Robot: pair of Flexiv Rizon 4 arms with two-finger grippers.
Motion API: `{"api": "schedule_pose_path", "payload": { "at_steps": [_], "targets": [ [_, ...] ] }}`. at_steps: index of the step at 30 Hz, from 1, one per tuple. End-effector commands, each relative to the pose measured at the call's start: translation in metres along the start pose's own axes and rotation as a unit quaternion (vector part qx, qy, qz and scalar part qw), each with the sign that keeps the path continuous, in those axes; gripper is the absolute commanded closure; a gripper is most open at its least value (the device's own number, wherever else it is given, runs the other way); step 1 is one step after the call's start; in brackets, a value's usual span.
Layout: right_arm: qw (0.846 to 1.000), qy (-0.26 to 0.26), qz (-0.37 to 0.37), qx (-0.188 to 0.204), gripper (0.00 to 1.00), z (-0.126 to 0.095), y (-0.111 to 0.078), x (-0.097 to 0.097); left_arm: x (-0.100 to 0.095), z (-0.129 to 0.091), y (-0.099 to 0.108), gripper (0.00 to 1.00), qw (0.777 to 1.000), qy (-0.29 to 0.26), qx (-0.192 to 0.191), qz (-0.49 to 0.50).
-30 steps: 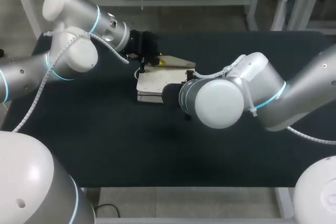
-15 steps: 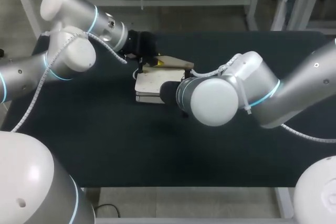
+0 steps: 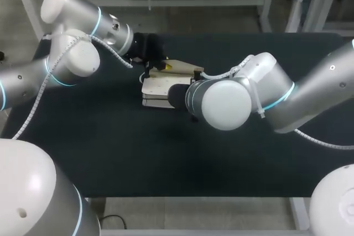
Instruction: Pick up the bag, open it, inspect its contents, close it, and place it on the opposite side
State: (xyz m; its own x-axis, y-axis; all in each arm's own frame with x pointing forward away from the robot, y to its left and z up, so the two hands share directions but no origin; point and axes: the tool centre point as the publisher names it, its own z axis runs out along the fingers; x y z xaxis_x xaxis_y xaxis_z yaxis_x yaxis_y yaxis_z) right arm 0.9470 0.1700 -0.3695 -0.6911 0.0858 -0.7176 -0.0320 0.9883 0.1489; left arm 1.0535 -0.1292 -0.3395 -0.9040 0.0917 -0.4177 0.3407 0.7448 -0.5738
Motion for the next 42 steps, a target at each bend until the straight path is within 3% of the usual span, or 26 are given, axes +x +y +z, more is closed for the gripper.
{"api": "schedule_pose_path", "payload": {
  "at_steps": [1, 12, 14, 16, 17, 21, 24, 29, 31, 32, 34, 42],
  "targets": [
    [0.996, -0.085, 0.001, -0.011, 1.00, 0.001, -0.001, 0.005, 0.012, -0.002, -0.002, 1.00, 1.000, -0.017, 0.012, 0.017],
    [0.996, -0.085, 0.001, -0.011, 1.00, 0.001, -0.001, 0.005, 0.032, -0.002, 0.004, 1.00, 0.997, -0.026, 0.033, 0.062],
    [0.996, -0.085, 0.001, -0.011, 1.00, 0.001, -0.001, 0.005, 0.034, -0.003, 0.006, 0.62, 0.997, -0.028, 0.036, 0.056],
    [0.996, -0.085, 0.001, -0.011, 1.00, 0.001, -0.001, 0.005, 0.032, -0.005, 0.007, 0.12, 0.998, -0.033, 0.037, 0.048],
    [0.996, -0.085, 0.001, -0.011, 1.00, 0.001, -0.001, 0.005, 0.030, -0.007, 0.006, 0.00, 0.998, -0.036, 0.038, 0.045],
    [0.996, -0.085, 0.001, -0.011, 1.00, 0.001, -0.001, 0.005, 0.025, -0.017, 0.001, 0.00, 0.996, -0.054, 0.042, 0.051],
    [0.996, -0.085, 0.001, -0.011, 1.00, 0.001, -0.001, 0.005, 0.022, -0.021, -0.003, 0.16, 0.996, -0.061, 0.038, 0.057],
    [0.996, -0.085, 0.001, -0.011, 1.00, 0.001, -0.001, 0.005, 0.015, -0.027, -0.007, 0.31, 0.995, -0.068, 0.037, 0.066],
    [0.996, -0.085, 0.001, -0.011, 1.00, 0.001, -0.001, 0.005, 0.013, -0.027, -0.007, 0.52, 0.995, -0.068, 0.036, 0.067],
    [0.996, -0.085, 0.001, -0.011, 1.00, 0.001, -0.001, 0.005, 0.012, -0.027, -0.007, 0.57, 0.995, -0.068, 0.036, 0.067],
    [0.996, -0.085, 0.001, -0.011, 1.00, 0.001, -0.001, 0.005, 0.010, -0.026, -0.007, 1.00, 0.995, -0.066, 0.040, 0.063],
    [0.996, -0.085, 0.001, -0.011, 1.00, 0.001, -0.001, 0.005, 0.008, -0.027, -0.006, 1.00, 0.995, -0.066, 0.042, 0.062]
  ]
}}
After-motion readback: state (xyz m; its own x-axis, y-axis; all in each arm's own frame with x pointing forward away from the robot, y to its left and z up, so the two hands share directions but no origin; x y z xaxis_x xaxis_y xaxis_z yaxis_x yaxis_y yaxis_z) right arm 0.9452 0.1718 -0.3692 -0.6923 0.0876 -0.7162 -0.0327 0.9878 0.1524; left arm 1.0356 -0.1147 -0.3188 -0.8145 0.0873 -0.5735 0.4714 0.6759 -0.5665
